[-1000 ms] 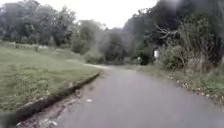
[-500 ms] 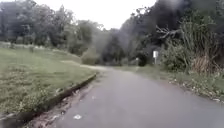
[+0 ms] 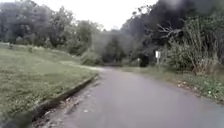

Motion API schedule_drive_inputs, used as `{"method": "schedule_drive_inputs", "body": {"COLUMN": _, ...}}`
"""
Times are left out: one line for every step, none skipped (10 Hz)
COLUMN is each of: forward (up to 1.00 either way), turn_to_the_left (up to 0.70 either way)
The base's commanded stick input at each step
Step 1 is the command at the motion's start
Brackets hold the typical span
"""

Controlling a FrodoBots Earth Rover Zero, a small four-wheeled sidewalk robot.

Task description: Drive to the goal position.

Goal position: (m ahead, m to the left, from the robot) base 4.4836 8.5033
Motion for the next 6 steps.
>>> {"method": "schedule_drive_inputs", "body": {"forward": 1.0, "turn_to_the_left": 0.0}}
{"method": "schedule_drive_inputs", "body": {"forward": 1.0, "turn_to_the_left": 0.0}}
{"method": "schedule_drive_inputs", "body": {"forward": 1.0, "turn_to_the_left": 0.0}}
{"method": "schedule_drive_inputs", "body": {"forward": 1.0, "turn_to_the_left": 0.0}}
{"method": "schedule_drive_inputs", "body": {"forward": 1.0, "turn_to_the_left": 0.0}}
{"method": "schedule_drive_inputs", "body": {"forward": 1.0, "turn_to_the_left": 0.0}}
